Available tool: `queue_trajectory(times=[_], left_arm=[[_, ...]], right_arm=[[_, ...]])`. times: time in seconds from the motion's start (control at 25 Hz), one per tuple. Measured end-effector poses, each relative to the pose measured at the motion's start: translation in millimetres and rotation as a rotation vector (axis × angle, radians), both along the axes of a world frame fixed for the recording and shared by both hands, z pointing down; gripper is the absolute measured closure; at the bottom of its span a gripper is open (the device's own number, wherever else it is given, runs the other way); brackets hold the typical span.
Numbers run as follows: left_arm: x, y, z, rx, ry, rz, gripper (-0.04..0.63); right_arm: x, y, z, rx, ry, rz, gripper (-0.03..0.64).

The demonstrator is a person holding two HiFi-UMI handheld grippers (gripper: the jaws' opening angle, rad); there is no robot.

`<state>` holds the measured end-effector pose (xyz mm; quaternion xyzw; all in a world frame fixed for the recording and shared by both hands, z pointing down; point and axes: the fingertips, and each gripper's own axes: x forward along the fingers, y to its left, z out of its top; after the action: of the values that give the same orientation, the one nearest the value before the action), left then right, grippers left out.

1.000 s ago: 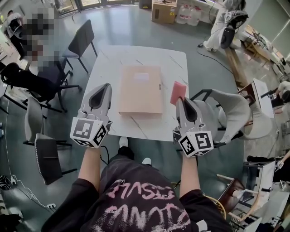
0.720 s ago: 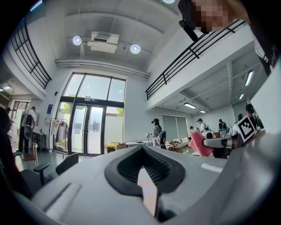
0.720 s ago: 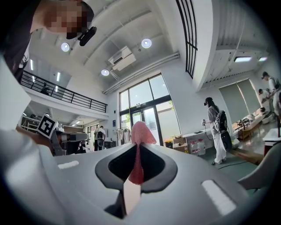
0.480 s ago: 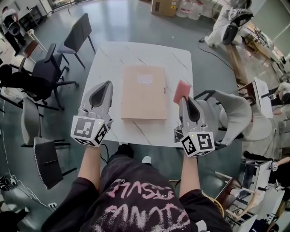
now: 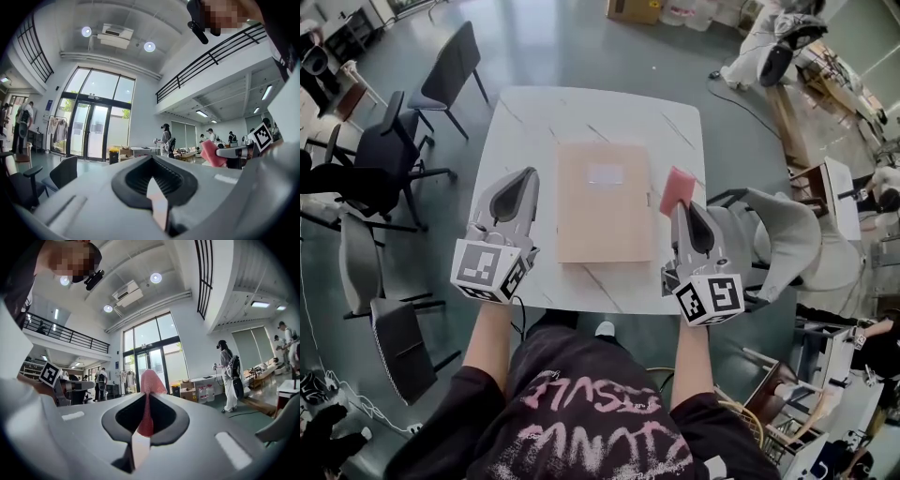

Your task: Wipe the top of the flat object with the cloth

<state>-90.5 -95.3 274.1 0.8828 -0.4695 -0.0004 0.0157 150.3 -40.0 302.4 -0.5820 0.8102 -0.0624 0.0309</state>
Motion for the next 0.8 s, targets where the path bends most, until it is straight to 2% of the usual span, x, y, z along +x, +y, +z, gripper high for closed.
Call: queue_trajectory(times=[0.36,0.8], left_arm=[[-8,-29,15,-0.036,0.012,0.044,0.593],[-27,-58,32,-0.071,0.046,0.089,0.593]], right_arm=[[-20,-26,8,-0.028,0.01,0.015,0.577],[-39,-44,17,-0.074,0.028,0.093,0.575]])
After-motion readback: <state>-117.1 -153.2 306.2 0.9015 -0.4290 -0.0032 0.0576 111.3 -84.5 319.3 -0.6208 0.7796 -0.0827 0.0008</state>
